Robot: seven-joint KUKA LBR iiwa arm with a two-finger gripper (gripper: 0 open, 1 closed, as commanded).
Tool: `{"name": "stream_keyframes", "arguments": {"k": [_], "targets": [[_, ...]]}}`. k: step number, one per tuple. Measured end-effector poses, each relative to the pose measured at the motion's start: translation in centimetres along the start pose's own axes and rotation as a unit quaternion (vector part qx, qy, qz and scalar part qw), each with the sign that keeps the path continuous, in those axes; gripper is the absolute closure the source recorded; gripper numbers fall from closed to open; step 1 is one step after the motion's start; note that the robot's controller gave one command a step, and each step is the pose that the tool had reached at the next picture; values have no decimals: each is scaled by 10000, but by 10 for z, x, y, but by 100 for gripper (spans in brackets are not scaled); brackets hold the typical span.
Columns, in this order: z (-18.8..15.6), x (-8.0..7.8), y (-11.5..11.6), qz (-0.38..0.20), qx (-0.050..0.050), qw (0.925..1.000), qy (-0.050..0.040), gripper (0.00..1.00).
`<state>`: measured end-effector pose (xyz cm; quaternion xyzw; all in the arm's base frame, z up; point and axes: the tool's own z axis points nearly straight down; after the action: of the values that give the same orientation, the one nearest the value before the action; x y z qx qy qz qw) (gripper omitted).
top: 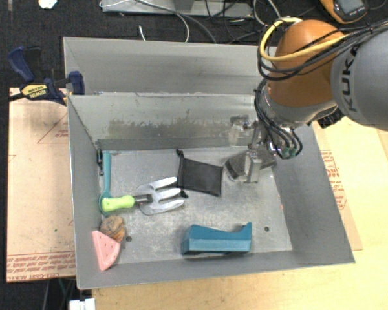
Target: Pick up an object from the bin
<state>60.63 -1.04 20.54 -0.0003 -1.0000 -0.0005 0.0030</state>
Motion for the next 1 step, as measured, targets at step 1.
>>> {"name": "stream_keyframes", "arguments": {"k": [1], "targets": [[-5,-2,0,0,1,10000,-41,0]]}}
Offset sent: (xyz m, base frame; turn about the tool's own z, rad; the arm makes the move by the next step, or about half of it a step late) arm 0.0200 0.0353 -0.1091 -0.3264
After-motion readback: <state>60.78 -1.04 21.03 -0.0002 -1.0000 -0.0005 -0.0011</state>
